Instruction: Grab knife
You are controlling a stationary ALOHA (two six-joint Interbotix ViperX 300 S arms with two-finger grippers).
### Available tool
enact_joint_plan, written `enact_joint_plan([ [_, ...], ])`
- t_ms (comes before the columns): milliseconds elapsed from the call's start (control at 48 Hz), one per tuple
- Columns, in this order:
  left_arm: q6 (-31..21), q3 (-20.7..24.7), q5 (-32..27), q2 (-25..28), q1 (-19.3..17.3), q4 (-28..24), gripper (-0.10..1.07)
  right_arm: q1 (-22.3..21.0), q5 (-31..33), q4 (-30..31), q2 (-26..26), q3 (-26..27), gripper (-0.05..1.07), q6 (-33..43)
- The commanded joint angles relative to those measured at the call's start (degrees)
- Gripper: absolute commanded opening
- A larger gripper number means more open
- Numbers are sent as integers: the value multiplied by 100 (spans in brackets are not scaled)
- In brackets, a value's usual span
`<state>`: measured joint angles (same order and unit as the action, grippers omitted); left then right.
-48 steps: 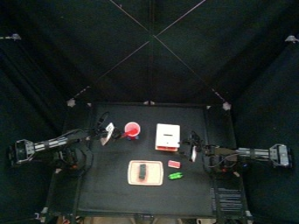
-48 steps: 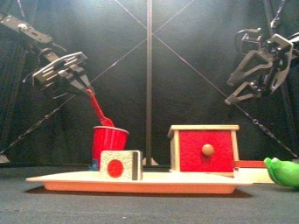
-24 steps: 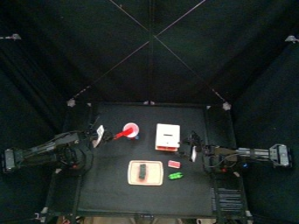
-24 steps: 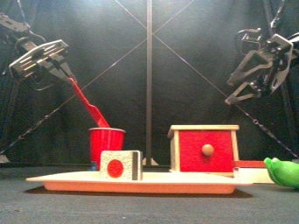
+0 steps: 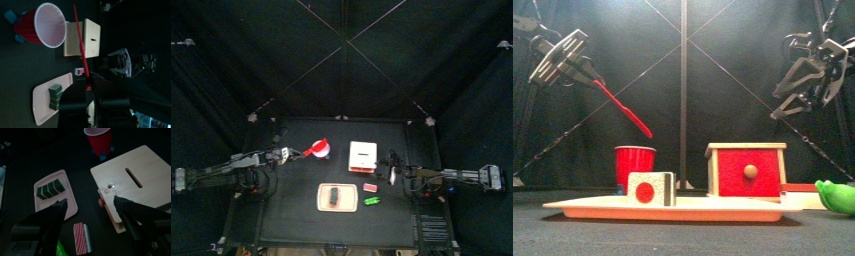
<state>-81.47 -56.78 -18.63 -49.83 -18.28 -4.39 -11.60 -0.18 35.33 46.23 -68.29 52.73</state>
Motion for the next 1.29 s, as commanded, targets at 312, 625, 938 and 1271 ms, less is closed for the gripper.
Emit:
enact_joint_plan([
  [312,668,-360,1345,9,475,-1336,27,-79,-62,-9,-18,281,102,18],
  [625,1151,-686,1872,0,677,-2224,27,-105,-694,-44,-62,422,102,44],
  [938,2065,-694,1907,9,1028,-3445,27,-123,-1116,18,-202,422,102,-35],
  [1271,3357,-958,2312,9,1521,-4438,26,-132,-1143,53,-255,650,102,35],
])
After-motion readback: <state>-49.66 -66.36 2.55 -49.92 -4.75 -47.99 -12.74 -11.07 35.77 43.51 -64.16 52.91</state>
